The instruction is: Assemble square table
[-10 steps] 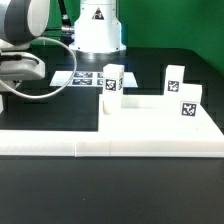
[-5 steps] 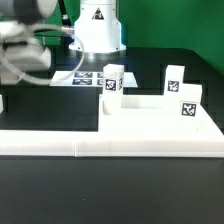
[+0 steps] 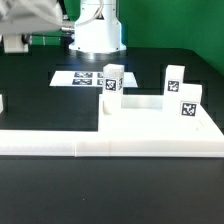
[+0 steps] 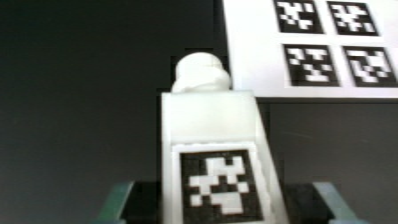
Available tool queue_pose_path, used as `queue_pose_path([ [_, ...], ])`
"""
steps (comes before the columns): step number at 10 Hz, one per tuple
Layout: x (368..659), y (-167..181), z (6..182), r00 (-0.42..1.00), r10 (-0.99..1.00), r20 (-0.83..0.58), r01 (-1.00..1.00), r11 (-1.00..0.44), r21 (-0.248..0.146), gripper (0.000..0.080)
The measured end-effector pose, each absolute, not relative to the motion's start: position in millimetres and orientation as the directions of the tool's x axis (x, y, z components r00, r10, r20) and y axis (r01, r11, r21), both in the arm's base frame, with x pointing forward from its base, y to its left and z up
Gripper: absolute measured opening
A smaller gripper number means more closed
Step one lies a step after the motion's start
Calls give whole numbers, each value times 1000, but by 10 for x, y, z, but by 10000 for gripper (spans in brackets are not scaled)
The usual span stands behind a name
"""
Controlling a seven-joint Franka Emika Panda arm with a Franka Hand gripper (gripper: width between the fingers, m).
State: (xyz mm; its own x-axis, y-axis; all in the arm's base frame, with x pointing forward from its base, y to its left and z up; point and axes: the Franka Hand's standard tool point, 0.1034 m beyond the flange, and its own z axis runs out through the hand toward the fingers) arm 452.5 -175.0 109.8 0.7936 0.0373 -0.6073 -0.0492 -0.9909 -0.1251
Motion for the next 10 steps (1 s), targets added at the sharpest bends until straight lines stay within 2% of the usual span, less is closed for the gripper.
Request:
queue_pose_path([
  [2,4547,-1789,1079,859,18,-511,-47,-992,-113,291],
  [3,4580,-1717,1147,882,-18,-470,-78,-991,-107,291],
  [4,4712,-1528,1308,899,-45,-436,-102,-989,-107,291],
  [5,4998,-1266,1443,931,-98,-352,-140,-986,-95,291],
  [7,5522,-846,1530,968,-160,-193,-170,-985,-35,291],
  [8,5628,-714,1512,983,-133,-127,-137,-990,-30,291],
  [10,5632,-807,1509,990,-143,-10,-143,-989,-26,291],
])
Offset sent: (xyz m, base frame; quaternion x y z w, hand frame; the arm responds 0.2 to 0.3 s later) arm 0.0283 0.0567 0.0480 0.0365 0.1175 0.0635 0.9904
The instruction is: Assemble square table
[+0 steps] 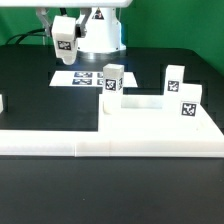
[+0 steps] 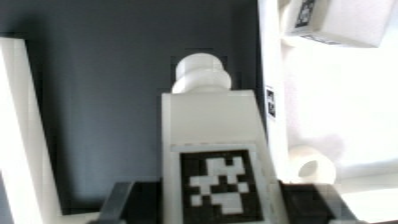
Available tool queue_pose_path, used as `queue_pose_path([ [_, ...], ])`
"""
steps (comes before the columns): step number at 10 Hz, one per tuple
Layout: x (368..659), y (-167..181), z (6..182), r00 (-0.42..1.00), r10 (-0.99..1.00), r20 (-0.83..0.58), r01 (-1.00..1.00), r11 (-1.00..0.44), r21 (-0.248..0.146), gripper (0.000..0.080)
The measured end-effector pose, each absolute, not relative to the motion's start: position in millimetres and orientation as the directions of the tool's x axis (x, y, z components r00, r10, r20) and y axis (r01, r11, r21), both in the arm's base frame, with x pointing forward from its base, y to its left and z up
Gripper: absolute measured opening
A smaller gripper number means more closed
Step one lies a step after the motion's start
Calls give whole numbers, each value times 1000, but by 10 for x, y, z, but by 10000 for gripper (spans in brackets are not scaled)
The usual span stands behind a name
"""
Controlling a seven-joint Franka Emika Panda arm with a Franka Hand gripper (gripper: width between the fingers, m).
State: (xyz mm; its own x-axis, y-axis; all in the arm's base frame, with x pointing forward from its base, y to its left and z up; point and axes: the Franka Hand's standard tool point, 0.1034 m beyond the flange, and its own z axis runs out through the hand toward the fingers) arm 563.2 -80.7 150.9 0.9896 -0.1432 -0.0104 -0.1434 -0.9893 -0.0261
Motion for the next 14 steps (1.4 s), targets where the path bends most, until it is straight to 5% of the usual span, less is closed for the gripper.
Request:
queue_pose_path([
  [4,5705,-838,1480,957,-154,246,-160,-987,5,291],
  [8,6097,12,1626,926,-262,272,-236,-964,-125,291],
  [12,6119,79,1633,935,-245,258,-225,-969,-104,291],
  [14,6051,-108,1546,892,-181,413,-176,-983,-50,291],
])
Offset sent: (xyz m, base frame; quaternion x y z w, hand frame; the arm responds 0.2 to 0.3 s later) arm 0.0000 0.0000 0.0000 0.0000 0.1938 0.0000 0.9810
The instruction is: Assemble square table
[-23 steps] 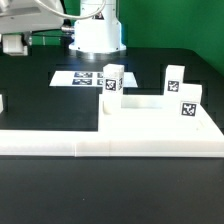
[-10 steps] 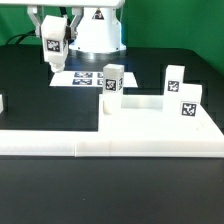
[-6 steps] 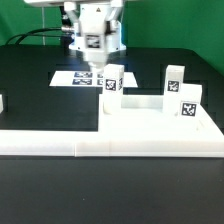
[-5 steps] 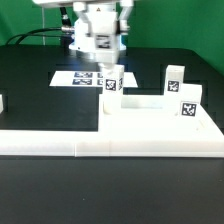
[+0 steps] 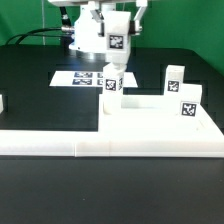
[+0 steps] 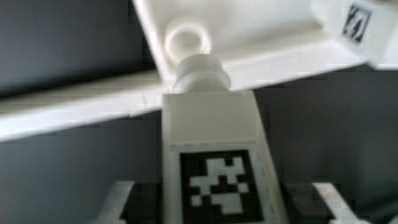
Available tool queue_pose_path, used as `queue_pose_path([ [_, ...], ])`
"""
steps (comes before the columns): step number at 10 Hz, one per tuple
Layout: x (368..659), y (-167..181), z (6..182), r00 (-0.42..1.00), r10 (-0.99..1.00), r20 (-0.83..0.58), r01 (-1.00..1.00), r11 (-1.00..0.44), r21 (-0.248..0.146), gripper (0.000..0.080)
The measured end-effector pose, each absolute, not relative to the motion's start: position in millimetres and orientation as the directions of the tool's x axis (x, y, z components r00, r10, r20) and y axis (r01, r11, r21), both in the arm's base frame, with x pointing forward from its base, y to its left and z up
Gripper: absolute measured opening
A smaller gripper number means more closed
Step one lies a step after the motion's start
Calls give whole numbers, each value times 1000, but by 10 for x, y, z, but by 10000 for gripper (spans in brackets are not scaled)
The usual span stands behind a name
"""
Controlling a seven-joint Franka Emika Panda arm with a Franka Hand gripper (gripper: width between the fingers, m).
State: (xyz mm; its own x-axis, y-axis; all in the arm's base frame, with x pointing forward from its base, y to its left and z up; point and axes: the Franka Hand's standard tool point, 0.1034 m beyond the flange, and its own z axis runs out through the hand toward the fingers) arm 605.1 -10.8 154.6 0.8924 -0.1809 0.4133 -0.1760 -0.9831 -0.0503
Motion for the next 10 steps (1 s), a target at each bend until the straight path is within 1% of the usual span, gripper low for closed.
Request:
queue_pose_path([
  [1,5964,-174,1473,872,-128,472,-140,-990,-10,291],
  [3,6029,-160,1508,854,-113,508,-130,-991,-2,291],
  [6,6025,-163,1500,854,-113,507,-131,-991,-1,291],
  [7,6008,-193,1477,866,-79,494,-101,-995,17,291],
  [8,5983,-254,1430,884,-53,465,-72,-997,24,291],
  [9,5993,-179,1423,884,-41,465,-54,-998,15,291],
  [10,5998,-106,1407,885,-3,466,-13,-1000,17,291],
])
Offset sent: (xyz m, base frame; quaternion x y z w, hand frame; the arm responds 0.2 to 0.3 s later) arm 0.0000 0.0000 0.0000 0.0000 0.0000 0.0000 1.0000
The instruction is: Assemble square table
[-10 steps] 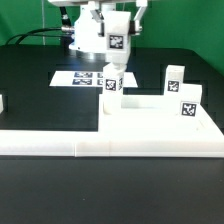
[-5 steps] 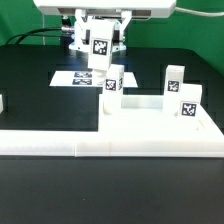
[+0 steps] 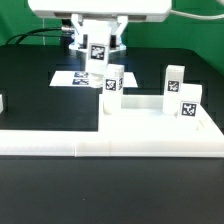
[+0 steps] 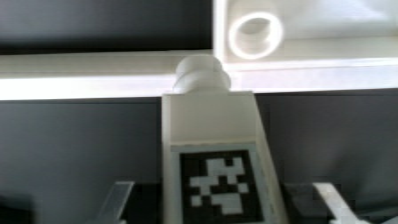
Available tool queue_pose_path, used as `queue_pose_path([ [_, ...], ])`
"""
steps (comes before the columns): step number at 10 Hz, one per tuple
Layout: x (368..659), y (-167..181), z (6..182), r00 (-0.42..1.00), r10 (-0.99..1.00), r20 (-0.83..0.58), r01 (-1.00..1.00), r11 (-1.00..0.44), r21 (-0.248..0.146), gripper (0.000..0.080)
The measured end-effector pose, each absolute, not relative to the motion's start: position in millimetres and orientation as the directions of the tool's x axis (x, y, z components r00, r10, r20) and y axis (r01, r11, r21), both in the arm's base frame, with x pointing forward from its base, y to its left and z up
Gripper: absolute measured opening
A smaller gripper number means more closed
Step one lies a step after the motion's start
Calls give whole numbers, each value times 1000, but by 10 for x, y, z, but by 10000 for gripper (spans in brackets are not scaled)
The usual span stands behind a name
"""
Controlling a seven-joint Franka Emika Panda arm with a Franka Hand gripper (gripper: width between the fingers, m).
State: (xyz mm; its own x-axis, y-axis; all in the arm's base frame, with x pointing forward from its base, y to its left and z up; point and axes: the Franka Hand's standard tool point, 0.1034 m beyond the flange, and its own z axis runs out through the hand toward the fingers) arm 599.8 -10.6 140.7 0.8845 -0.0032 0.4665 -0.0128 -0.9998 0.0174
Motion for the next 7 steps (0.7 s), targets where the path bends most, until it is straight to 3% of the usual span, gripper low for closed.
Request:
queue_pose_path([
  [2,6100,98,1354,870,4,493,4,-1000,0,291],
  [7,6301,44,1164,869,-2,494,-4,-1000,3,291],
])
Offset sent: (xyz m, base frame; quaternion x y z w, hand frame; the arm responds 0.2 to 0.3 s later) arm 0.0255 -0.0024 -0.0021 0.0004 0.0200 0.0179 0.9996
